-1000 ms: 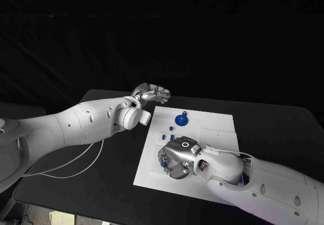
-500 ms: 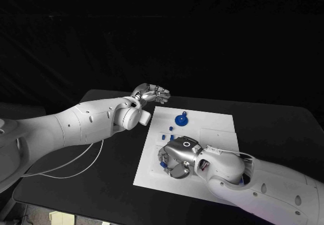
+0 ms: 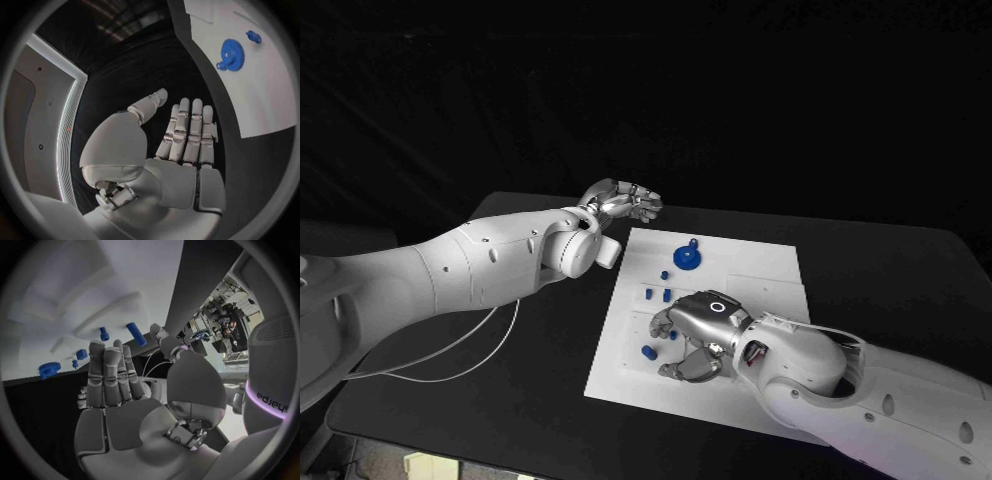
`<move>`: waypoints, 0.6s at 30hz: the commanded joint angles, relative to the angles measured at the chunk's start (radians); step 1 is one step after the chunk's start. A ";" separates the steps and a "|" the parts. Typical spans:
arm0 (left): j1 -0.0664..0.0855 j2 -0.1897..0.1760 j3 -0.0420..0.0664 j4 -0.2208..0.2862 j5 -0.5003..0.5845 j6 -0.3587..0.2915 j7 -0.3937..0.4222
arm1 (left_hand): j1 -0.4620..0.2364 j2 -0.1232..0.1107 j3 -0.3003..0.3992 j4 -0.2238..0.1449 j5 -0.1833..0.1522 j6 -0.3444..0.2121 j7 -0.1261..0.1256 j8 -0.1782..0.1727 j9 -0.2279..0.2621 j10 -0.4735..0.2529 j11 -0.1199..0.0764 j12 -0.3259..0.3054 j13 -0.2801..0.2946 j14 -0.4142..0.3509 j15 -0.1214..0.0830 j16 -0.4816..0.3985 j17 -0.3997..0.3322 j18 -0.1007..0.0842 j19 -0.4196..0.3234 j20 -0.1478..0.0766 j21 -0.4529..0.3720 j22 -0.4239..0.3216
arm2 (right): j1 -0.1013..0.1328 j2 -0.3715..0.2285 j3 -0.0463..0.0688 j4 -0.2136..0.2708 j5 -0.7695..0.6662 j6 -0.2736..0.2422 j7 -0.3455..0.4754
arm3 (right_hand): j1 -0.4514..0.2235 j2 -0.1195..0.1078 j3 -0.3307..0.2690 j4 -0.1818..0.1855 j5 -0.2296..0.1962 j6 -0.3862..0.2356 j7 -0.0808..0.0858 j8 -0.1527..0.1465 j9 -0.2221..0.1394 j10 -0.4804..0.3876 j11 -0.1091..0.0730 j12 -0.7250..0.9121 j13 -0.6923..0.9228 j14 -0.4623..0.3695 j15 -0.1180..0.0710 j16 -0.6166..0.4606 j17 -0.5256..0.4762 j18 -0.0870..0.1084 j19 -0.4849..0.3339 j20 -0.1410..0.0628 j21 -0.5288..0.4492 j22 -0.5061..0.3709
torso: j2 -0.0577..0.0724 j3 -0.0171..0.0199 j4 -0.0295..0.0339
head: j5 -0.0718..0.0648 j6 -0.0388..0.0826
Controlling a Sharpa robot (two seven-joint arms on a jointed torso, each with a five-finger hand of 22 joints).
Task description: Assemble the parts on the task board
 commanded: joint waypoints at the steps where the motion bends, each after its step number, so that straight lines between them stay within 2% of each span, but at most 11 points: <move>1: 0.002 0.000 0.001 0.000 0.003 0.013 0.006 | 0.001 0.004 -0.006 0.001 -0.002 -0.009 -0.001 0.006 0.001 -0.008 0.000 -0.001 -0.001 0.003 0.008 -0.004 0.001 0.020 0.005 0.002 -0.006 0.002 | 0.006 -0.025 0.009 0.023 0.106 -0.079 0.050 | -0.037 -0.006 -0.048 -0.002 0.027 -0.019 -0.003 -0.007 -0.002 -0.025 0.007 -0.011 -0.011 -0.007 0.013 0.005 -0.001 0.038 -0.012 0.002 -0.010 0.005 | -0.001 0.0001 -0.0010 | -0.005 0.006; 4: 0.002 0.001 0.001 -0.004 0.003 0.014 0.006 | 0.001 0.003 -0.006 0.001 -0.002 -0.009 -0.001 0.006 0.001 -0.008 0.000 -0.001 -0.001 0.003 0.008 -0.004 0.001 0.020 0.005 0.002 -0.007 0.002 | 0.016 -0.060 0.027 0.040 0.210 -0.107 0.072 | -0.059 -0.009 -0.077 -0.001 0.040 -0.023 -0.004 -0.005 -0.001 -0.028 0.009 -0.009 -0.017 -0.011 0.014 0.007 -0.002 0.038 -0.015 0.001 -0.014 0.003 | -0.001 0.0006 -0.0010 | -0.013 0.012; 7: 0.002 0.000 0.001 -0.005 0.003 0.014 0.007 | 0.001 0.003 -0.006 0.001 -0.002 -0.009 -0.001 0.006 0.001 -0.008 0.000 -0.001 -0.001 0.003 0.008 -0.005 0.002 0.020 0.005 0.002 -0.007 0.002 | 0.027 -0.108 0.059 0.052 0.321 -0.111 0.088 | -0.063 -0.002 -0.086 0.003 0.039 -0.023 0.003 -0.002 0.000 -0.016 0.005 0.002 -0.019 -0.013 0.010 0.010 -0.003 0.038 -0.014 -0.001 -0.016 0.001 | -0.001 0.0007 -0.0009 | -0.025 0.020; 8: 0.002 0.000 0.001 -0.006 0.003 0.014 0.007 | 0.001 0.003 -0.006 0.001 -0.002 -0.009 -0.001 0.006 0.001 -0.009 0.000 -0.001 -0.001 0.003 0.008 -0.005 0.002 0.020 0.005 0.002 -0.007 0.002 | 0.031 -0.120 0.064 0.052 0.364 -0.110 0.089 | -0.062 -0.001 -0.086 0.003 0.038 -0.022 0.004 -0.001 0.000 -0.012 0.004 0.005 -0.018 -0.013 0.009 0.010 -0.003 0.038 -0.013 -0.002 -0.016 0.001 | -0.001 0.0006 -0.0011 | -0.028 0.023; 11: 0.001 -0.002 0.001 -0.007 0.003 0.015 0.009 | 0.000 0.003 -0.006 0.001 -0.002 -0.009 -0.001 0.006 0.001 -0.009 0.000 -0.001 -0.001 0.003 0.008 -0.005 0.002 0.020 0.005 0.002 -0.007 0.002 | 0.064 -0.177 0.072 0.050 0.562 -0.076 0.084 | -0.046 0.025 -0.082 0.003 0.033 -0.012 0.013 0.007 0.003 0.020 -0.008 0.031 -0.012 -0.012 -0.002 0.012 -0.004 0.038 -0.010 -0.004 -0.017 0.000 | -0.002 0.0010 -0.0022 | -0.037 0.029; 13: 0.001 -0.003 0.001 -0.009 0.003 0.015 0.010 | 0.000 0.003 -0.006 0.001 -0.002 -0.009 -0.001 0.006 0.001 -0.009 0.000 -0.001 -0.001 0.003 0.008 -0.005 0.002 0.020 0.005 0.002 -0.007 0.002 | 0.083 -0.214 0.075 0.046 0.590 -0.039 0.078 | -0.039 0.044 -0.085 0.000 0.032 -0.007 0.012 0.012 0.005 0.040 -0.016 0.051 -0.006 -0.012 -0.010 0.013 -0.006 0.038 -0.011 -0.004 -0.017 0.000 | -0.003 0.0015 -0.0030 | -0.041 0.031; 15: 0.001 -0.004 0.000 -0.010 0.003 0.016 0.011 | 0.000 0.003 -0.006 0.002 -0.003 -0.009 0.000 0.006 0.001 -0.009 0.000 -0.001 -0.001 0.003 0.008 -0.006 0.003 0.020 0.005 0.003 -0.007 0.002 | 0.099 -0.247 0.075 0.038 0.595 -0.012 0.072 | -0.037 0.077 -0.104 -0.014 0.023 0.002 0.007 0.019 0.008 0.065 -0.029 0.090 0.013 -0.018 -0.022 0.009 -0.009 0.038 -0.019 0.001 -0.020 0.001 | -0.004 0.0022 -0.0033 | -0.048 0.036; 17: 0.001 -0.004 0.000 -0.012 0.003 0.017 0.011 | -0.001 0.003 -0.007 0.002 -0.003 -0.009 0.000 0.006 0.001 -0.009 0.000 -0.001 -0.002 0.003 0.008 -0.006 0.003 0.020 0.005 0.003 -0.007 0.002 | 0.107 -0.268 0.075 0.033 0.616 0.012 0.063 | -0.039 0.090 -0.120 -0.023 0.020 0.015 0.001 0.027 0.012 0.090 -0.042 0.132 0.037 -0.019 -0.033 0.010 -0.010 0.038 -0.021 0.003 -0.020 0.003 | -0.004 0.0027 -0.0043 | -0.052 0.038; 18: 0.001 -0.005 0.000 -0.012 0.003 0.018 0.011 | -0.001 0.003 -0.007 0.002 -0.003 -0.009 0.000 0.006 0.001 -0.009 0.000 -0.001 -0.002 0.003 0.008 -0.006 0.003 0.020 0.005 0.003 -0.007 0.003 | 0.112 -0.280 0.075 0.031 0.636 0.027 0.051 | -0.040 0.100 -0.134 -0.031 0.019 0.021 -0.004 0.031 0.015 0.100 -0.049 0.176 0.065 -0.017 -0.046 0.014 -0.009 0.038 -0.019 0.003 -0.019 0.004 | -0.005 0.0032 -0.0047 | -0.055 0.039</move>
